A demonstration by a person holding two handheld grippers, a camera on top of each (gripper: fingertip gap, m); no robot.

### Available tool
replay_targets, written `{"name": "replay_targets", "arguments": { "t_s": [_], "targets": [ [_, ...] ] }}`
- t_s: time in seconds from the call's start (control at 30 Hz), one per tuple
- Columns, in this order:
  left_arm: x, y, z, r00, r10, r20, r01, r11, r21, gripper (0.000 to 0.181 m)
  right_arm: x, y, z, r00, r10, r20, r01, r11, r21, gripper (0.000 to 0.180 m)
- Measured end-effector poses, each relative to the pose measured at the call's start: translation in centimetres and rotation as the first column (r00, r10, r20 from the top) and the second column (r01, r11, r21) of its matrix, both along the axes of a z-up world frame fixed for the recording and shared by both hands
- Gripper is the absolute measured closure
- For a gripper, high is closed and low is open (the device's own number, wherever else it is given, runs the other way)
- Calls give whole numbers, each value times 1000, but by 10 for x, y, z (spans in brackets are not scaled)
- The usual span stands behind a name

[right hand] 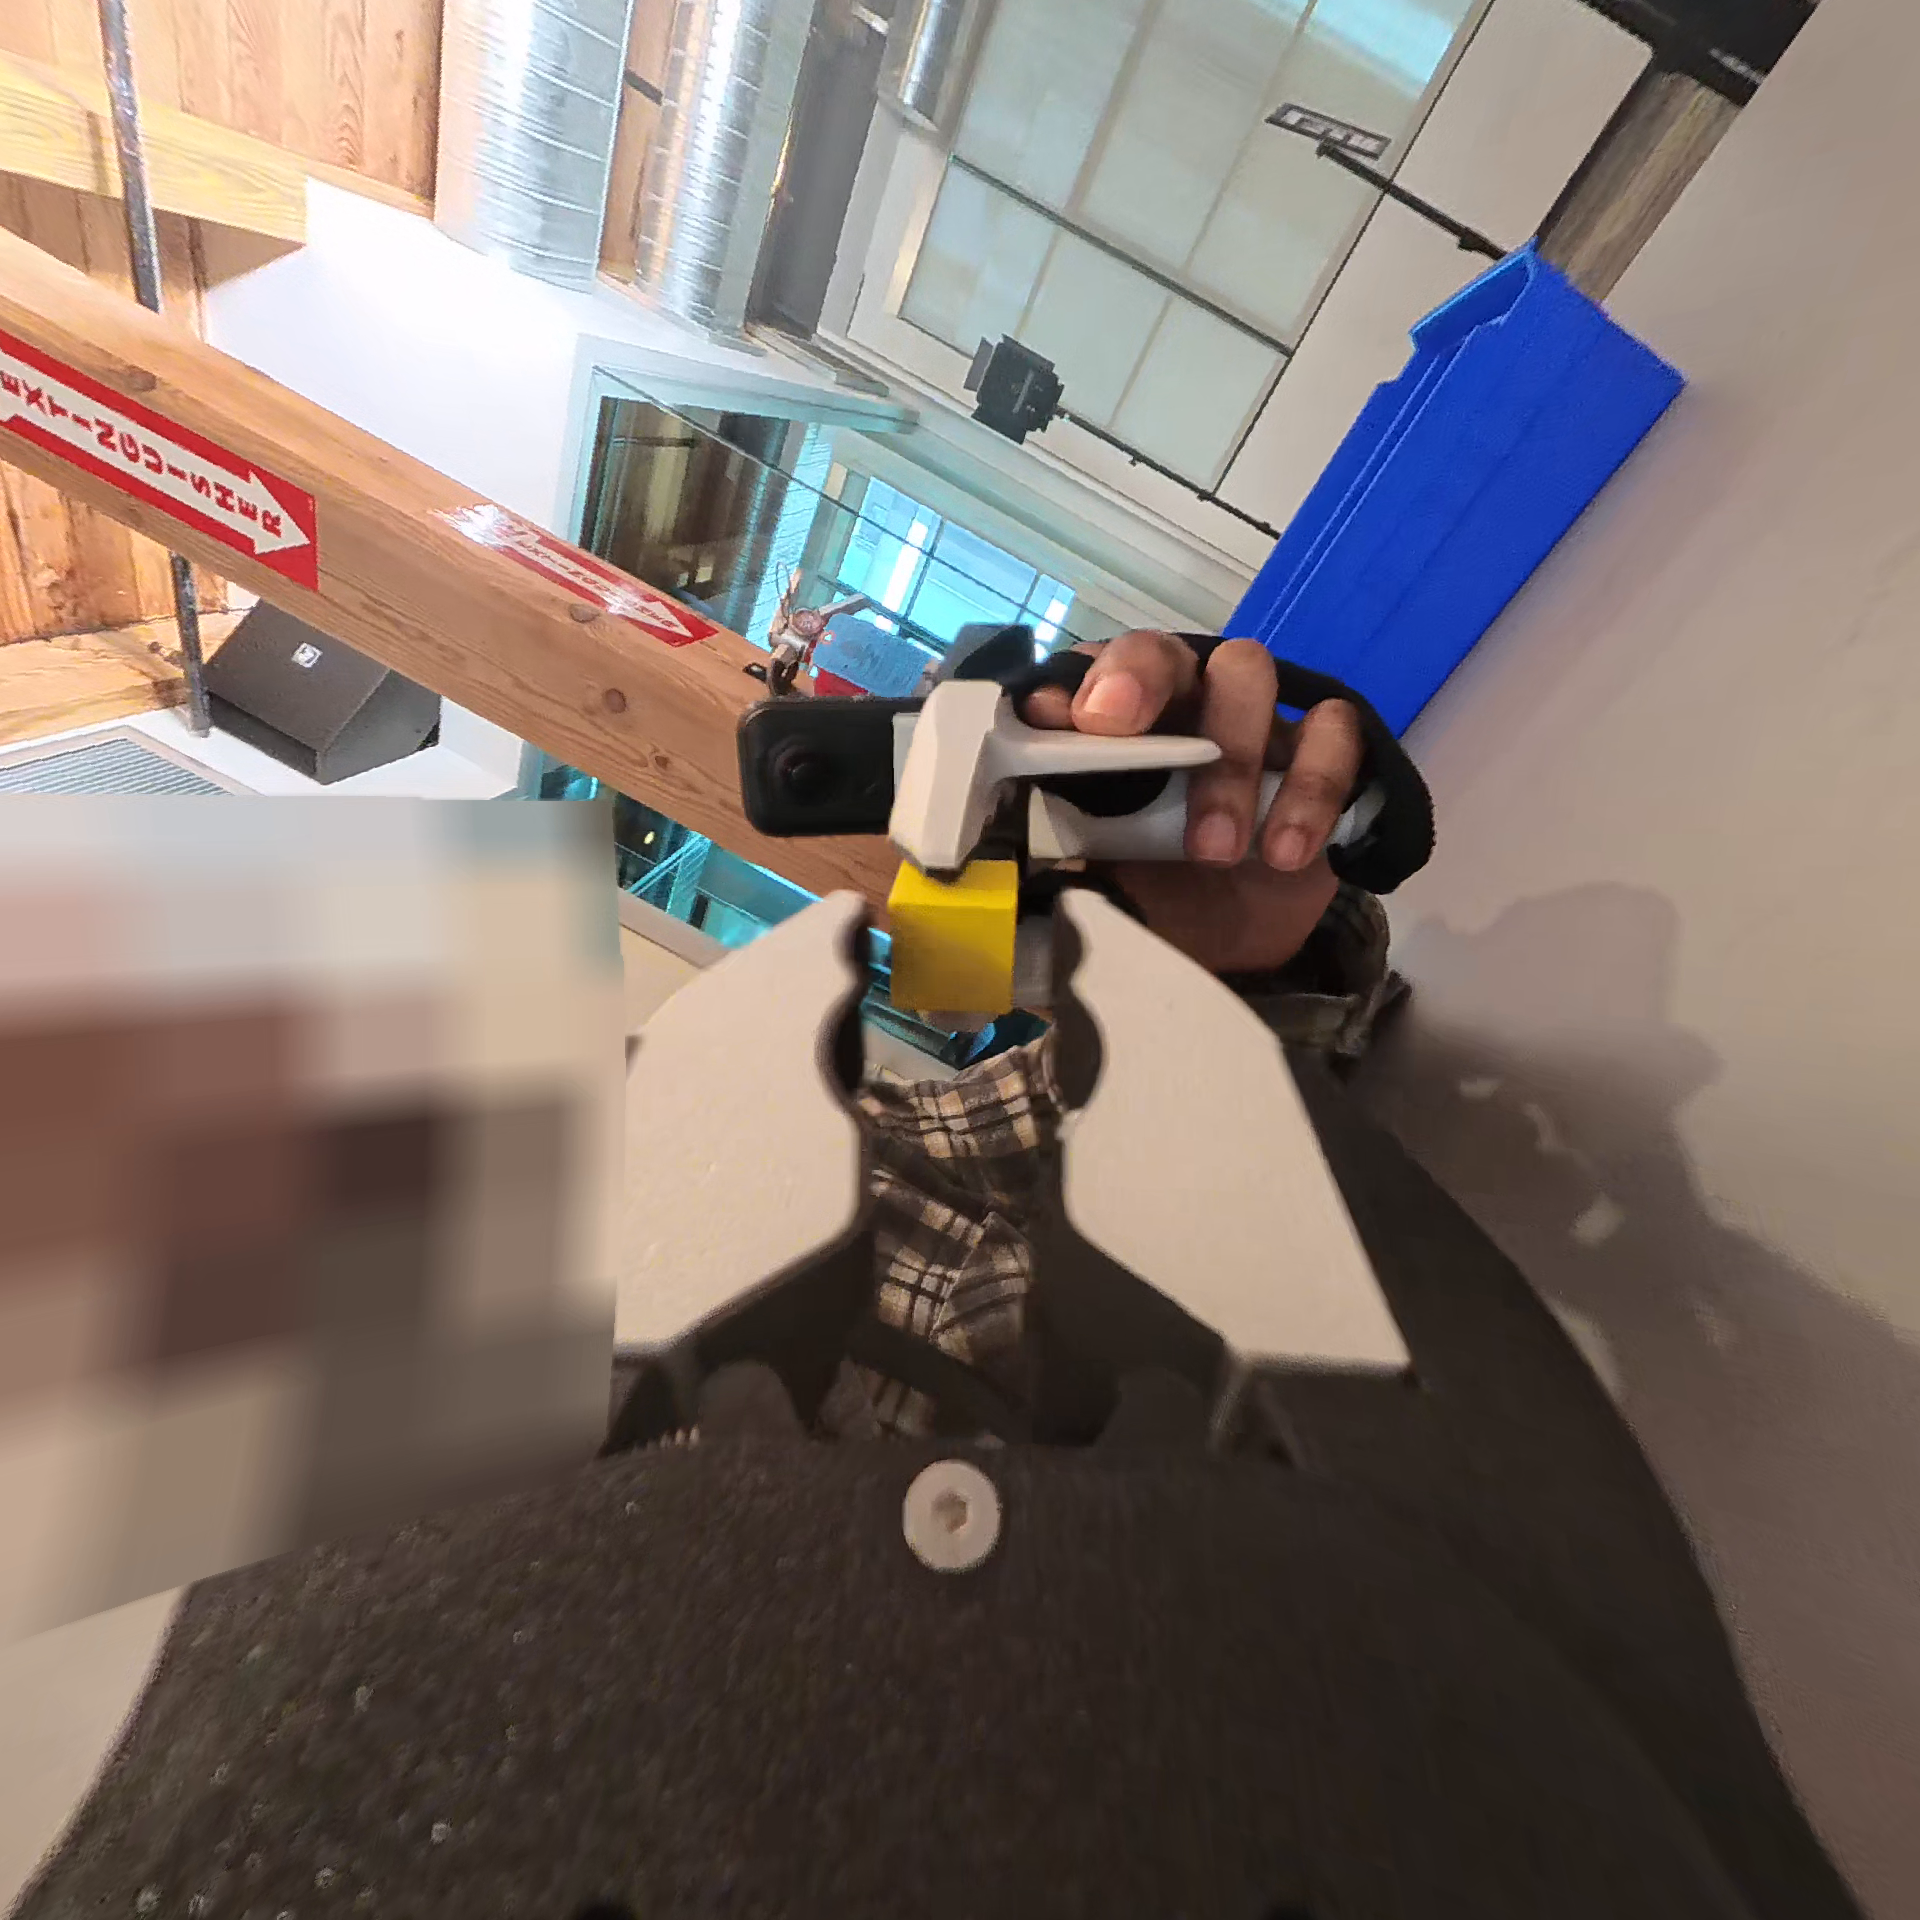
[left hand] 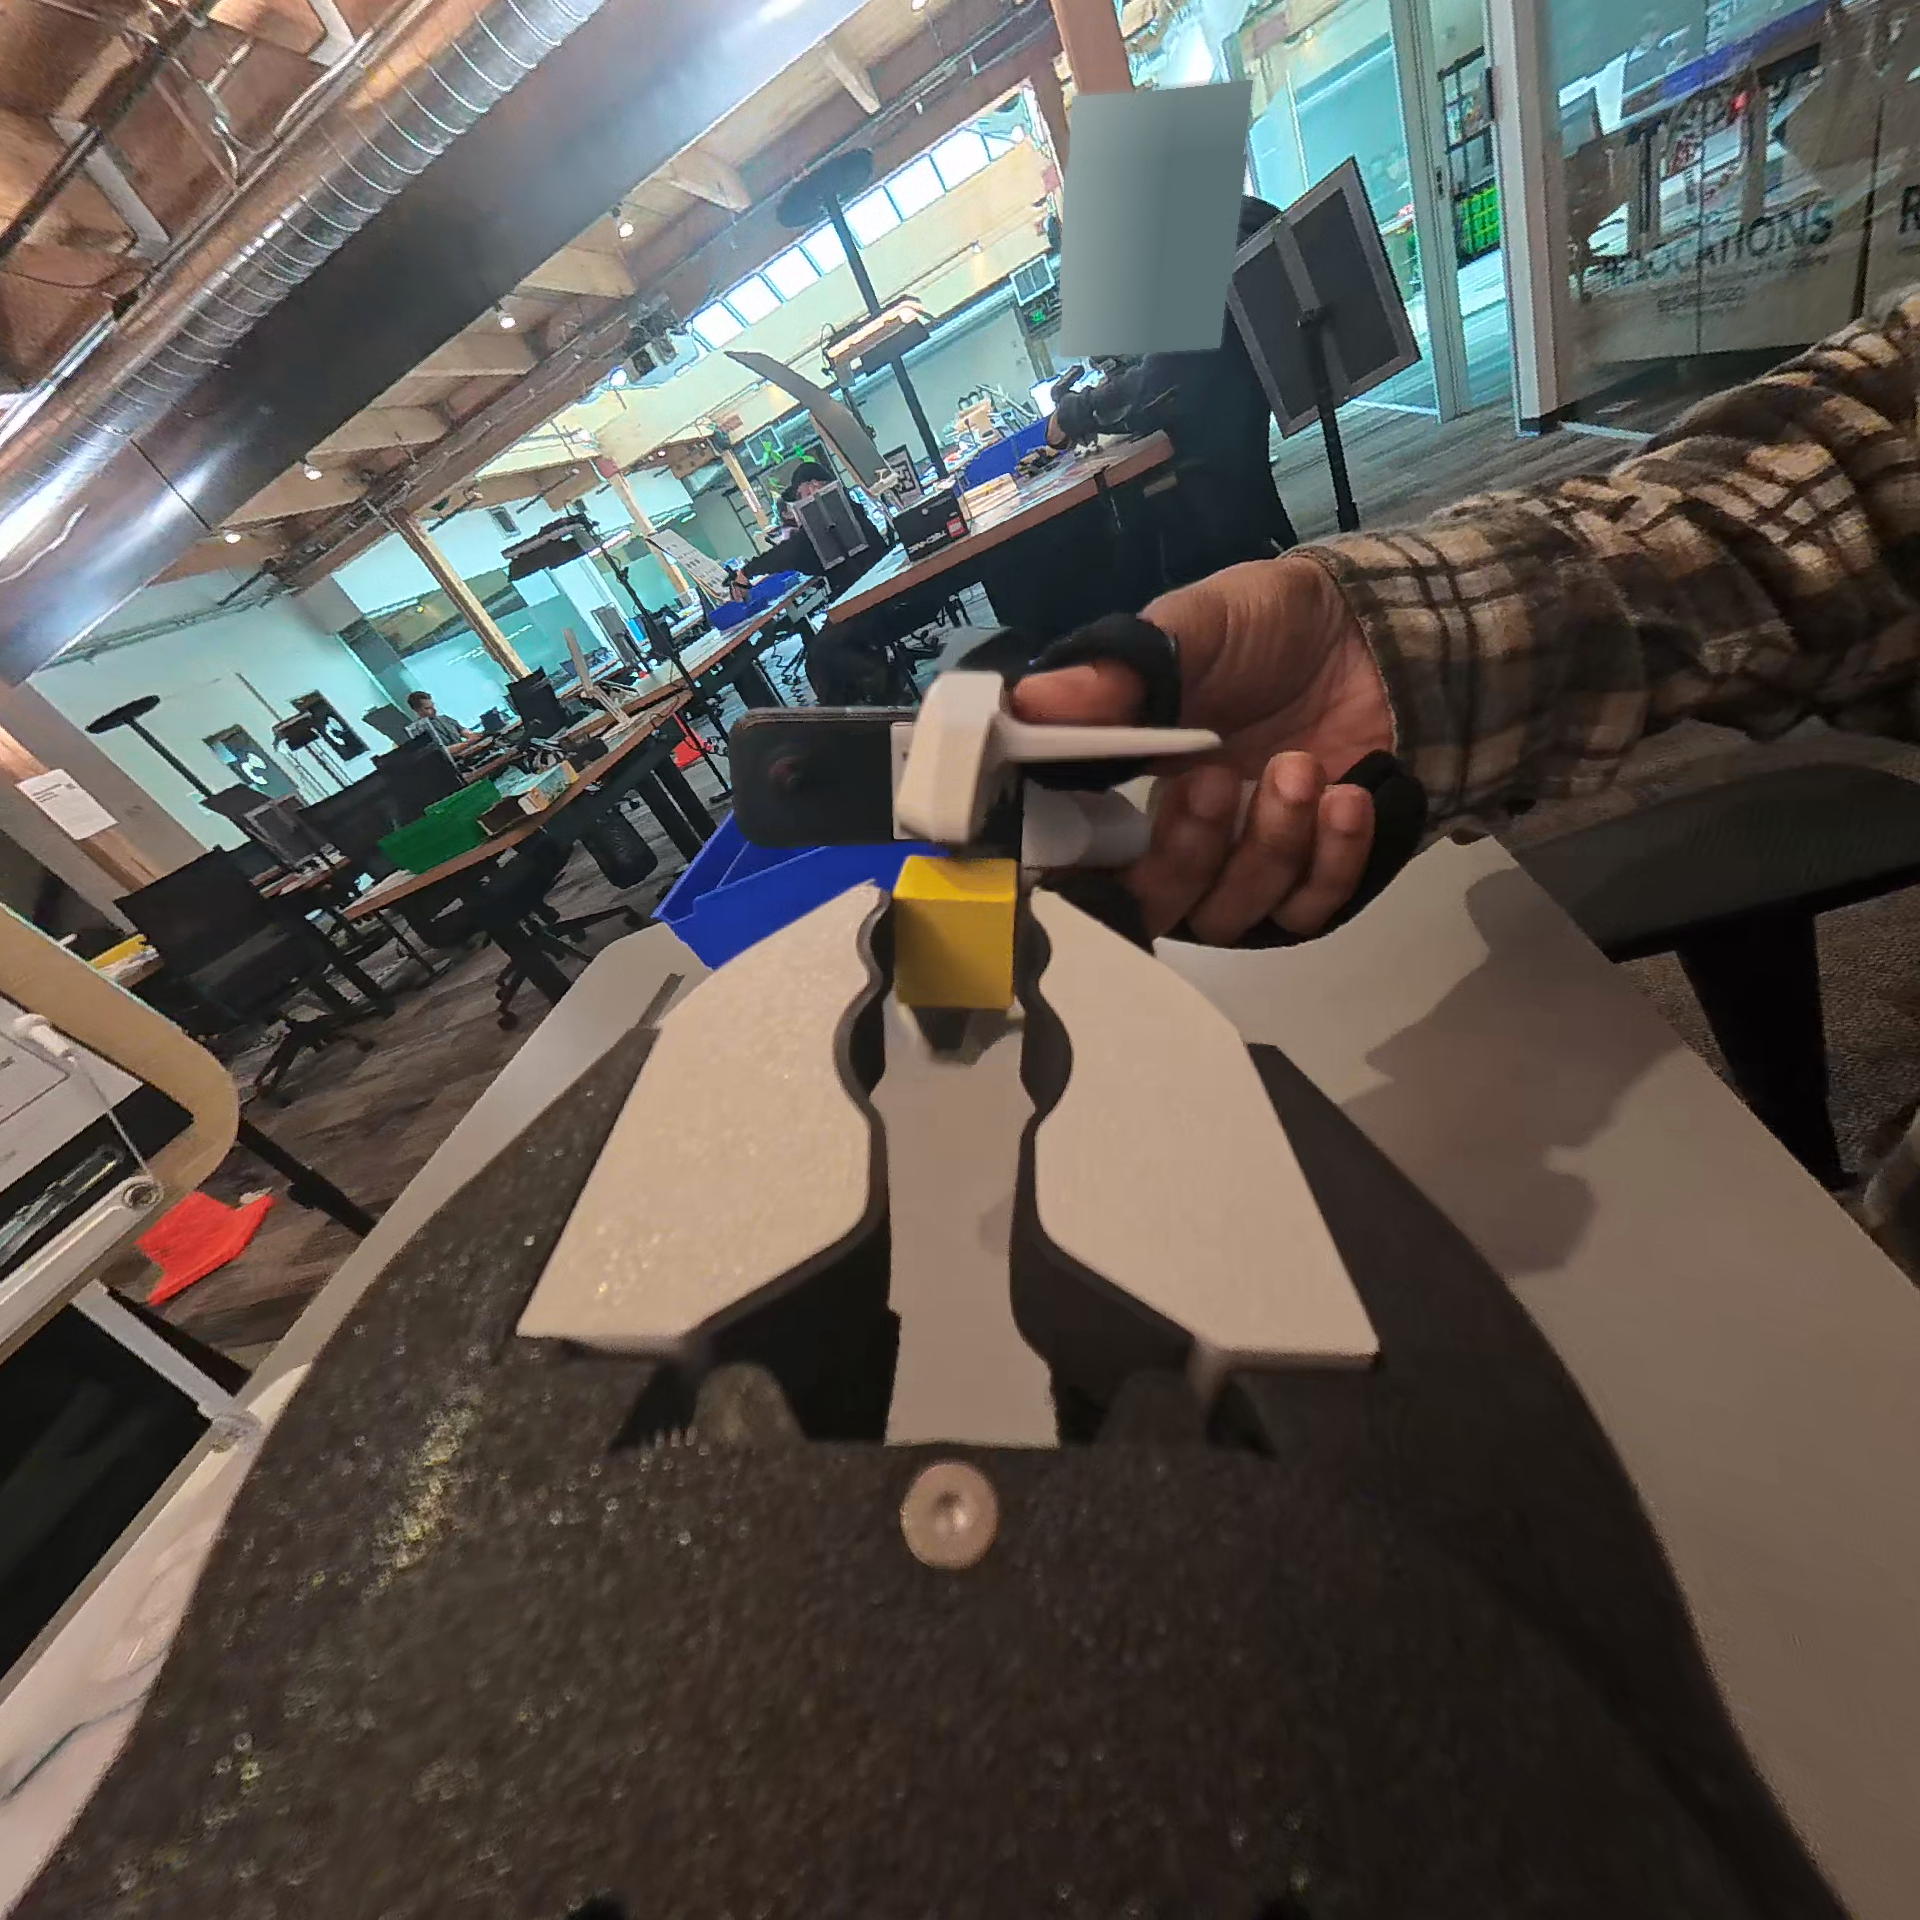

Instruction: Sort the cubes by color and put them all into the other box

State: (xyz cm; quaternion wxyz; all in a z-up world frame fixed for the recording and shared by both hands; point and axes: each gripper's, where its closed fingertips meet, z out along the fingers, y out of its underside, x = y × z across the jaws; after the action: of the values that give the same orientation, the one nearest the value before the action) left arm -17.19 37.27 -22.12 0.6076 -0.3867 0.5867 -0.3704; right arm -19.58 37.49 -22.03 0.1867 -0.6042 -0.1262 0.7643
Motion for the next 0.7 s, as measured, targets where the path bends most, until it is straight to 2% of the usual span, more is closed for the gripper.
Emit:
{"name": "replay_targets", "arguments": {
  "t_s": [0.03, 0.13, 0.17, 0.27, 0.33, 0.4, 0.47, 0.53, 0.57, 0.6, 0.7],
  "targets": [
    [1, 0, -1, 1000, 1, 1, -1, 1000, 2, 160, 0, -1, 0, 1000, 6, -5, -6, 1000, 4, 158],
    [1, -1, -7, 1000, -4, -10, 4, 1000, -31, 159, 5, -1, -4, 998, -13, 59, 11, 999, 33, 158],
    [0, 1, -9, 1000, 6, -12, -7, 999, -50, 154, 10, 1, -2, 998, -27, 65, 24, 999, 43, 158],
    [-4, 10, -26, 998, 49, -42, -54, 990, -130, 117, 46, 18, 7, 981, -131, 141, 121, 989, 83, 158],
    [-5, 11, -39, 997, 49, -63, -60, 981, -186, 111, 91, 41, 11, 919, -277, 279, 233, 956, 181, 158],
    [-3, 9, -47, 997, 35, -72, -50, 972, -228, 111, 155, 75, 12, 761, -471, 446, 353, 878, 325, 158],
    [2, 7, -53, 995, 35, -92, -55, 972, -227, 109, 238, 112, 7, 476, -646, 597, 431, 763, 482, 158],
    [6, 4, -58, 993, 36, -115, -59, 978, -201, 109, 323, 141, -4, 164, -707, 688, 453, 674, 584, 158],
    [7, 3, -61, 991, 43, -125, -66, 980, -186, 111, 358, 151, -12, 43, -697, 716, 456, 651, 607, 158],
    [9, 3, -65, 989, 51, -139, -74, 982, -171, 113, 384, 157, -22, -34, -666, 745, 466, 649, 602, 157],
    [12, 5, -75, 981, 70, -182, -96, 986, -137, 115, 428, 171, -59, -153, -555, 818, 496, 672, 549, 157]
  ]
}}
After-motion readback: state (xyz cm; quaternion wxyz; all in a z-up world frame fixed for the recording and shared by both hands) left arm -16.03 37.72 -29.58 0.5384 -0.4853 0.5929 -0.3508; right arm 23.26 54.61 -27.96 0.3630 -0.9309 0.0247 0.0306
